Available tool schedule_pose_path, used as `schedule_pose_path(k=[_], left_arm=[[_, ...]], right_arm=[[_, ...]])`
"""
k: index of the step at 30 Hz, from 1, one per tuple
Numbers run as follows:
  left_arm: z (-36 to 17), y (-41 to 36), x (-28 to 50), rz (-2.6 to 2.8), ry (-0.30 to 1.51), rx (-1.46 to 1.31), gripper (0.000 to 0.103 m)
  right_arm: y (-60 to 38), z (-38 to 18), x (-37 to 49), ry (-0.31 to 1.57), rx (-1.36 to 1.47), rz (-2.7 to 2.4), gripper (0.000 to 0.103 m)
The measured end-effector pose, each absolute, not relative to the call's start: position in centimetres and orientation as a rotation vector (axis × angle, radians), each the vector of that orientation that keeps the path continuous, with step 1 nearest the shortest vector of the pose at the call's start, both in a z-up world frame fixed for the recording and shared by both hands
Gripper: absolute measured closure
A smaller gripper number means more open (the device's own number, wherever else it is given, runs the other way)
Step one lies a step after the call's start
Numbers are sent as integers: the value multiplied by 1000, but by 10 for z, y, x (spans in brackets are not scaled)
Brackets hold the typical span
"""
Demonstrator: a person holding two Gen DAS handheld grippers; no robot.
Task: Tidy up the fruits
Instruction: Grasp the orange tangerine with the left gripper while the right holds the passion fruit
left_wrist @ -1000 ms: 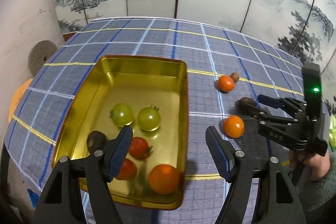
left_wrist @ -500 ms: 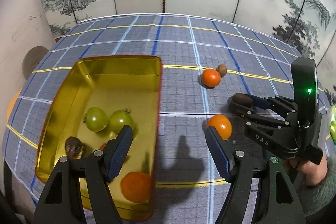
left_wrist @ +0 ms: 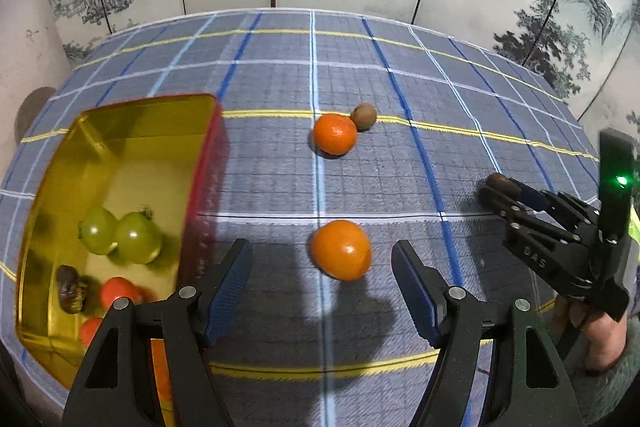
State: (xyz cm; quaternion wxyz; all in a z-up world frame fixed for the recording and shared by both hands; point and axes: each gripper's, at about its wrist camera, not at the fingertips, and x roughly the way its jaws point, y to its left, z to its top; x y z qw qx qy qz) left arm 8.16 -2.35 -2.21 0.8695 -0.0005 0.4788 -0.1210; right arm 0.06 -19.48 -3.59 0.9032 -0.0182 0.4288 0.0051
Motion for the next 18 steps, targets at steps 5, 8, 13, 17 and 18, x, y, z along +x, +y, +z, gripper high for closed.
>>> schedule_pose_path(k=[5, 8, 13, 17, 18], left_arm=[[-31, -30, 90, -258, 1023, -2, 31], [-36, -31, 94, -250, 1031, -1, 32], [-43, -32, 99, -242, 1043, -2, 35], [-46, -36, 100, -245, 1047, 11, 40], [-47, -37, 100, -246, 1048, 16, 41]], right_arm=[[-204, -36, -2, 889, -16, 1, 67], [-202, -37, -2, 894, -23, 2, 67], [-202, -37, -2, 895, -20, 4, 67], [-202, -37, -2, 895, -18, 6, 67], [-202, -37, -2, 895, -17, 6, 67]])
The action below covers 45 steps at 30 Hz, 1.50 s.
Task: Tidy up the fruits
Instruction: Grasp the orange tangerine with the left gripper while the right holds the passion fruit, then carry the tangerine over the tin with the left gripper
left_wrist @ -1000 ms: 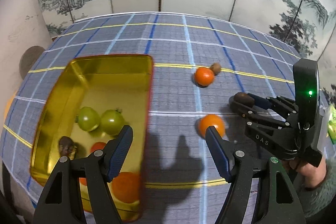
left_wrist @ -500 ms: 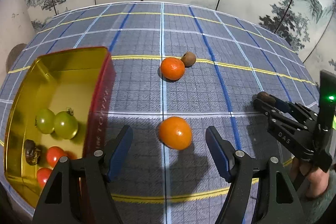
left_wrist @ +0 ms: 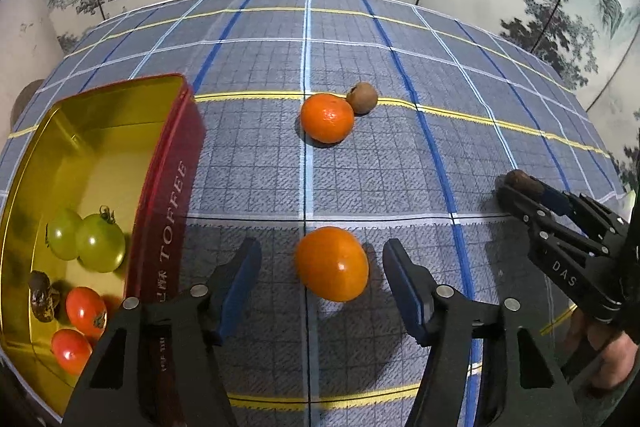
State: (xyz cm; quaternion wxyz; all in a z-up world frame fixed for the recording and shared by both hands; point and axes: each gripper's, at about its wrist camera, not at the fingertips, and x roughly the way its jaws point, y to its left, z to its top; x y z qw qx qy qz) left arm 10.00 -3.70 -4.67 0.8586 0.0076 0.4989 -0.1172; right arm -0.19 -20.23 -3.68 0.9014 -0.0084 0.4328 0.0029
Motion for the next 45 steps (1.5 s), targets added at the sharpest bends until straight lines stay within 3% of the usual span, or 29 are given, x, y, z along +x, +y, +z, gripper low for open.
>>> schedule_pose_path(k=[15, 45], left_arm=[[-54, -40, 100, -267, 1069, 21, 64], [-24, -36, 78, -278, 991, 67, 66]], right_arm=[[-203, -37, -1, 895, -3, 13, 66], [-201, -37, -1, 896, -5, 10, 66]])
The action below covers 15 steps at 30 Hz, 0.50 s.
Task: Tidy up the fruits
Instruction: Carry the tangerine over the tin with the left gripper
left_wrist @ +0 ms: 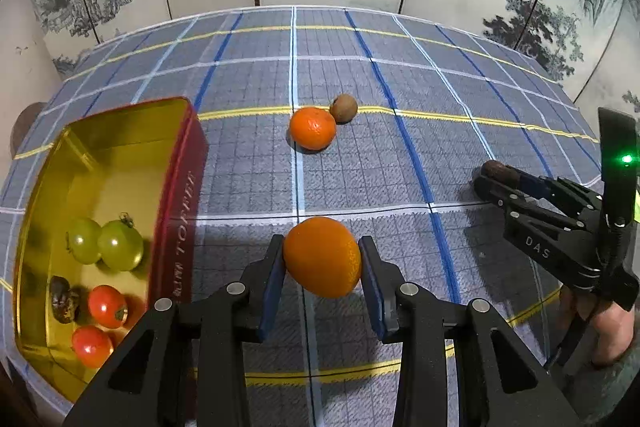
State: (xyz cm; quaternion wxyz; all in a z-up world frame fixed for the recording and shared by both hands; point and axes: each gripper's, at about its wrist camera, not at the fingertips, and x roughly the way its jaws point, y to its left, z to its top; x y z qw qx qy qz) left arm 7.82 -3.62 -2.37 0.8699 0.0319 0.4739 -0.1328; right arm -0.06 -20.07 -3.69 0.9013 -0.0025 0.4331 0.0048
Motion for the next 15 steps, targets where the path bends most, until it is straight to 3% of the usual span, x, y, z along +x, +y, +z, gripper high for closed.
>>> schedule_pose_path(k=[15], left_arm=[[8, 0, 73, -208, 909, 60, 66]], right_arm=[[-200, -37, 0, 897, -7, 8, 66]])
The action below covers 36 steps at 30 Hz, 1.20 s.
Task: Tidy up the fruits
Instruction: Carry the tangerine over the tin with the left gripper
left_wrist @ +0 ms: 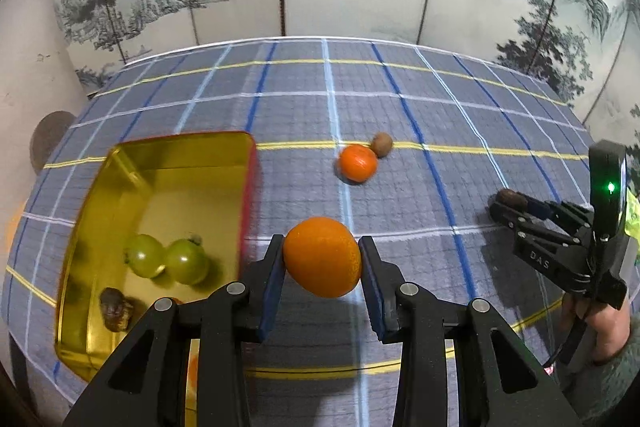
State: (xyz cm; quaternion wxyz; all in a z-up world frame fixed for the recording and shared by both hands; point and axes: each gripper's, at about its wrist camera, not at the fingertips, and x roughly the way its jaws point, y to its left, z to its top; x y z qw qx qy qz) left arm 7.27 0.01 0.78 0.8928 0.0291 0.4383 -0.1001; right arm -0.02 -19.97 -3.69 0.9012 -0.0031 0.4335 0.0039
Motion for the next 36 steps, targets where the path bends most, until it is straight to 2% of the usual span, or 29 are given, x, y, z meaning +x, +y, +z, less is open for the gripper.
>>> schedule_pose_path(k=[19, 36], left_arm=[[0, 85, 82, 2, 917, 25, 66], [-19, 115, 81, 47, 949, 13, 66]], right_arm=[[-199, -37, 0, 898, -9, 6, 66], [-198, -38, 0, 898, -13, 4, 67]])
